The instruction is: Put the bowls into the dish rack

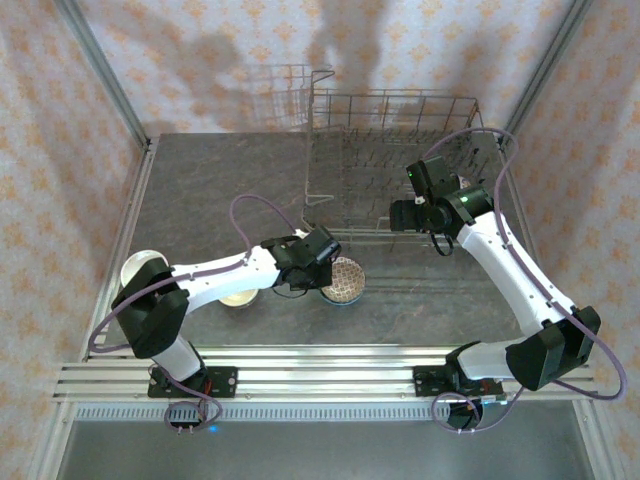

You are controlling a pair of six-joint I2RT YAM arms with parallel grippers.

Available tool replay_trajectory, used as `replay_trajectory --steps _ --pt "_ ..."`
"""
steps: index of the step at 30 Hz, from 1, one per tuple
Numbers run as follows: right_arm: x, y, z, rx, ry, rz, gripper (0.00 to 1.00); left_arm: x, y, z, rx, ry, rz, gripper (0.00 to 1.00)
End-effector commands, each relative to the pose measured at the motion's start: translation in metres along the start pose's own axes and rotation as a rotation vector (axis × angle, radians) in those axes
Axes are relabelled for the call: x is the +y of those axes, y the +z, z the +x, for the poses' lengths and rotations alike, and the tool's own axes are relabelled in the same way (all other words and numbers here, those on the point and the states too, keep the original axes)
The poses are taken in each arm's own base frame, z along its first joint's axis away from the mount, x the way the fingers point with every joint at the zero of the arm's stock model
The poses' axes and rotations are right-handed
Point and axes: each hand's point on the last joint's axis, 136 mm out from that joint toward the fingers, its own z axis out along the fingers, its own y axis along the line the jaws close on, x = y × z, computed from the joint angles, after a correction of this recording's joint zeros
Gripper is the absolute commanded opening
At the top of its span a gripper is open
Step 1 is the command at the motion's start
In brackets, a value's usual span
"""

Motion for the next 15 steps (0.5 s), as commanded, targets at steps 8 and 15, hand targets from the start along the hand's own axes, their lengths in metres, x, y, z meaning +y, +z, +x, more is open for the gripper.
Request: replay_trajectory --steps 8,15 --pt "0.002 -0.019 -0.004 -0.050 0.024 -0.033 0.85 -0.017 -0.042 -0.017 -0.092 0.017 0.093 0.00" --pt "0.006 -0.022 0.000 -0.040 0.035 -0.068 0.85 -0.012 -0.058 -0.015 -0.105 0.035 0.108 0.00"
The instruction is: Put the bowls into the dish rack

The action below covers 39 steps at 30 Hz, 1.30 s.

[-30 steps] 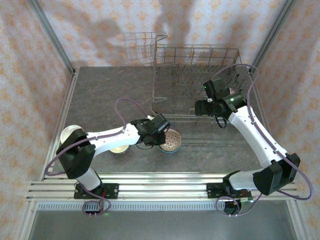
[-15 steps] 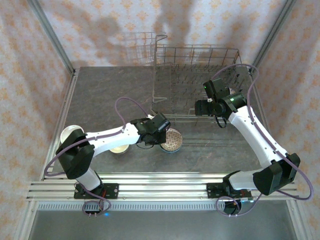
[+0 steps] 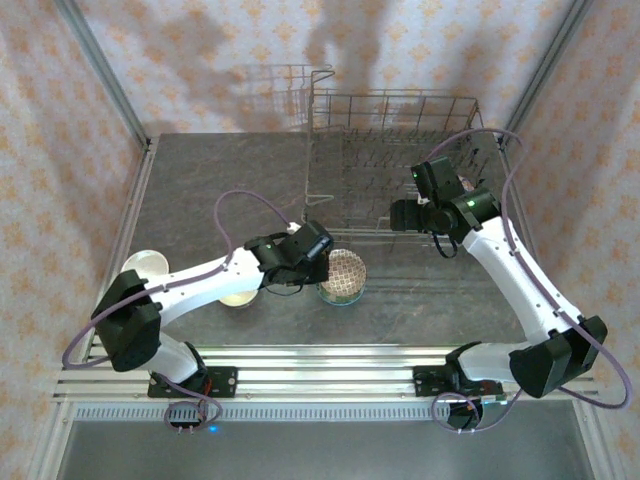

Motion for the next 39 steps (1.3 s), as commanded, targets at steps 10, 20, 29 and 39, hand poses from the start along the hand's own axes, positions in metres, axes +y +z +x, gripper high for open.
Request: replay_trajectory --steps 10,20,29,39 --pt "0.049 -0.028 0.000 0.014 0.018 -0.296 0.81 0.003 -0.056 -0.014 -0.128 0.039 0.056 0.00" --pt "0.100 -0.039 0.008 0.100 -0.038 -0.539 0.71 -0.013 -0.093 -0.043 -0.241 0.064 0.095 0.00" --pt "0.109 -0.016 0.021 0.163 -0.048 -0.500 0.64 -0.040 -0.106 -0.066 -0.291 0.096 0.135 0.00" --pt "0.112 -0.003 0.024 0.183 -0.031 -0.501 0.45 -0.050 -0.107 -0.073 -0.303 0.101 0.149 0.00"
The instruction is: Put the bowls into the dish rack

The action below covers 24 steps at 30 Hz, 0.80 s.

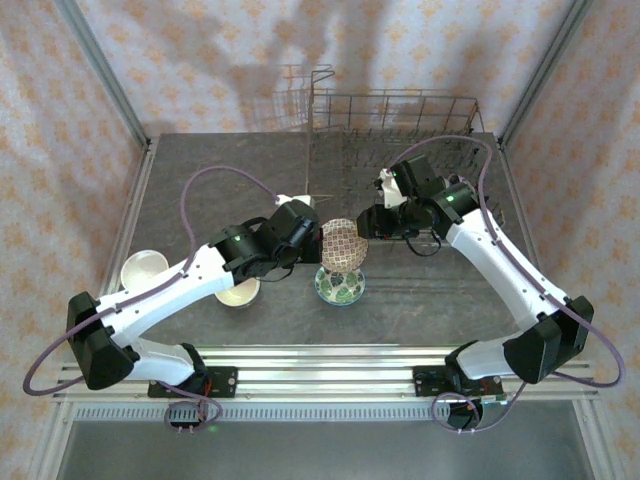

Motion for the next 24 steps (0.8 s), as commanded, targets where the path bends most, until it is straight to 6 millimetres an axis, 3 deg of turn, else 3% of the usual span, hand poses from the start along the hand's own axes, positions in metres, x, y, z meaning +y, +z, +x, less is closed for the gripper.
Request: replay_trajectory --steps 1,11,24 --pt "0.0021 0.0067 -0.0019 -0.004 0.002 -0.012 0.45 -0.0183 -0.0145 -0.0269 -0.093 -0.001 0.052 0.00" --pt "0.0086 0.0133 0.0011 0.028 -0.005 -0.059 0.47 -0.0203 -0.0127 -0.0329 -0.100 0.001 0.049 0.00" --pt "0.0047 0.0058 -0.0049 -0.002 -0.008 -0.018 0.15 -0.0152 -0.0113 -0.0321 -0.094 -0.004 0.024 0.00"
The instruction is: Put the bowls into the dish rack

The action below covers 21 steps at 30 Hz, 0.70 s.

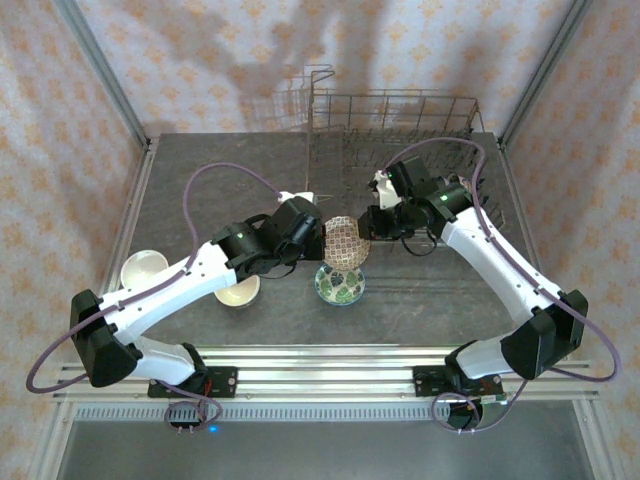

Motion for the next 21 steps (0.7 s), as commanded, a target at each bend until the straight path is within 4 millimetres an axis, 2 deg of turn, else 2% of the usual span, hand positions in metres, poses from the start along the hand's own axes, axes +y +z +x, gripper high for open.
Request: replay_trajectory --steps 1,6,8,10,13,15,17,21 --pt "0.000 -0.006 -0.007 -0.032 -0.006 0.020 0.13 -0.010 -0.011 -0.026 -0.082 -0.011 0.022 0.00" --pt "-0.001 -0.015 -0.011 -0.056 -0.023 0.049 0.06 -0.016 -0.008 -0.026 -0.060 -0.009 0.028 0.00" --pt "-0.003 -0.020 -0.018 -0.092 -0.030 0.071 0.04 -0.018 -0.010 -0.029 -0.050 0.002 0.010 0.08" --pt "-0.003 -0.026 -0.027 -0.129 -0.040 0.095 0.00 -0.018 -0.016 -0.035 -0.067 0.003 0.004 0.12" --pt "0.000 -0.032 -0.045 -0.180 -0.040 0.109 0.00 -0.015 -0.027 -0.047 -0.116 -0.019 0.010 0.24" --pt "0.006 -0.032 -0.055 -0.192 -0.040 0.093 0.00 -0.012 -0.036 -0.057 -0.137 -0.029 0.007 0.42" --pt "0.014 -0.035 -0.066 -0.207 -0.043 0.072 0.00 -0.010 -0.046 -0.067 -0.165 -0.031 0.001 0.54" --pt "0.025 -0.040 -0.084 -0.237 -0.049 0.051 0.00 -0.008 -0.069 -0.087 -0.223 -0.029 -0.008 0.66"
